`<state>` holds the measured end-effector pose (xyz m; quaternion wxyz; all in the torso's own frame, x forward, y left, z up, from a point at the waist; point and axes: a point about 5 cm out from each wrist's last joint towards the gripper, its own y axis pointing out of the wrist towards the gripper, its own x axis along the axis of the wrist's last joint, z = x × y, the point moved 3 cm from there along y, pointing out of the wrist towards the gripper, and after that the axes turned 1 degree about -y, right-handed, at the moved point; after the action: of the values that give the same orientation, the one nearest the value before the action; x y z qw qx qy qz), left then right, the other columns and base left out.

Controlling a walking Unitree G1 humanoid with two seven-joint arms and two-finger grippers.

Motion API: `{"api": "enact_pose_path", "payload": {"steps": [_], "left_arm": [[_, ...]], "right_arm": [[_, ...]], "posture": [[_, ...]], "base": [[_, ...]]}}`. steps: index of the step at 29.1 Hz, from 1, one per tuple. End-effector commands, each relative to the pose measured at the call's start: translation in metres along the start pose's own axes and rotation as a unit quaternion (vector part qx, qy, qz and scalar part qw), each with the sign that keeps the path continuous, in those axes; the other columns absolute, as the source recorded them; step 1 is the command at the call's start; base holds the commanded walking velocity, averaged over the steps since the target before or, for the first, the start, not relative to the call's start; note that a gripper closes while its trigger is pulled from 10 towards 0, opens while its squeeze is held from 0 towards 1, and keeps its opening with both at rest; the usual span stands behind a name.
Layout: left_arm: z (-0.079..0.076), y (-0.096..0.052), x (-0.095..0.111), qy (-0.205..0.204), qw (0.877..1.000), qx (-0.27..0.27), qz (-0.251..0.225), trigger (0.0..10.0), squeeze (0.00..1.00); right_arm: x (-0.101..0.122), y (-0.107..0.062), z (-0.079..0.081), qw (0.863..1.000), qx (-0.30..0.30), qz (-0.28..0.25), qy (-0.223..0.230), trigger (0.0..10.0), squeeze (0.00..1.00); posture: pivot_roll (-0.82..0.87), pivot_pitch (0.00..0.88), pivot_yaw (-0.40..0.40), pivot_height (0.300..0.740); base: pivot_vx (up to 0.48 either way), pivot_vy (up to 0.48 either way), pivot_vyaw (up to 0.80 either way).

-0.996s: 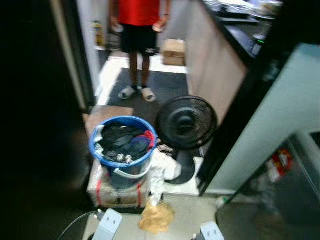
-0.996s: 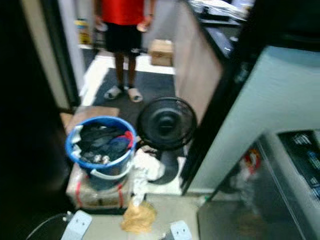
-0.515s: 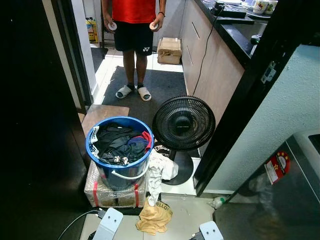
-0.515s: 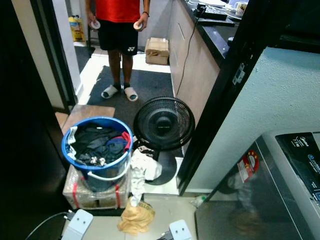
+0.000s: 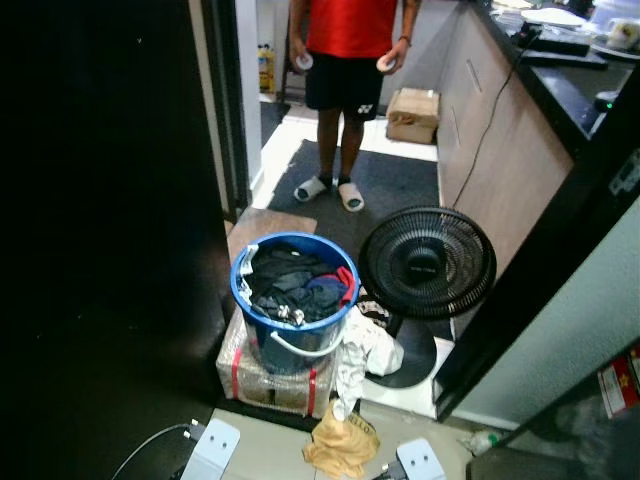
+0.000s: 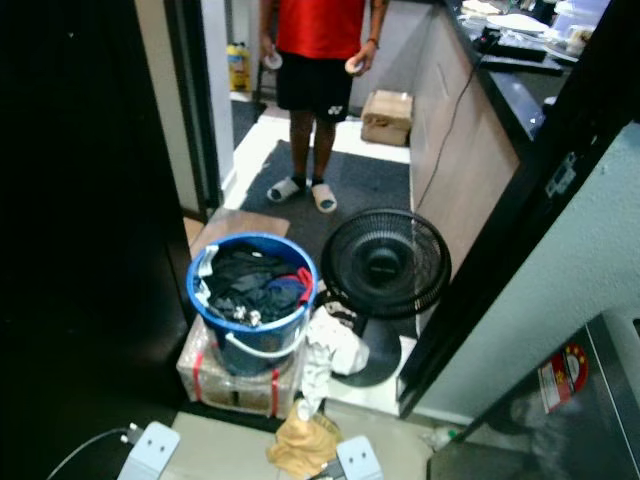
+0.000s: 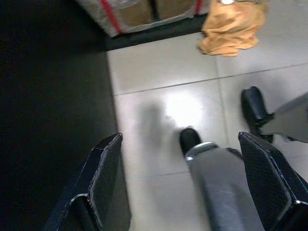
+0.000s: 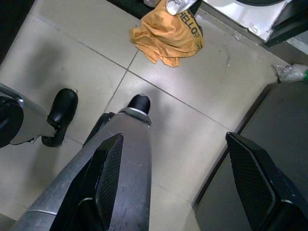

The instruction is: Clothes washing

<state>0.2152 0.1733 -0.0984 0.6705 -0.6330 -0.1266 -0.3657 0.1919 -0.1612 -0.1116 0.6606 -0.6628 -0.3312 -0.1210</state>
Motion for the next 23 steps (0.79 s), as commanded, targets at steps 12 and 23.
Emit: {"api": "enact_pose_path", "payload": {"steps": [12, 23], "left_arm": [[0.002, -0.001, -0.003, 0.019, 1.0, -0.006, 0.008, 10.0, 0.0], [0.015, -0.001, -0.001, 0.039, 0.999, -0.004, 0.007, 10.0, 0.0]], "right_arm": [[-0.002, 0.0, 0.002, 1.0, -0.007, 0.006, 0.018, 10.0, 0.0], [-0.001, 0.001, 0.012, 0.999, -0.005, 0.004, 0.048, 10.0, 0.0]], "posture": [[0.05, 0.0, 0.04, 0.74], [0.05, 0.0, 0.066, 0.74]], "base": [[0.0, 0.0, 0.0], [0.0, 0.0, 0.0]]}}
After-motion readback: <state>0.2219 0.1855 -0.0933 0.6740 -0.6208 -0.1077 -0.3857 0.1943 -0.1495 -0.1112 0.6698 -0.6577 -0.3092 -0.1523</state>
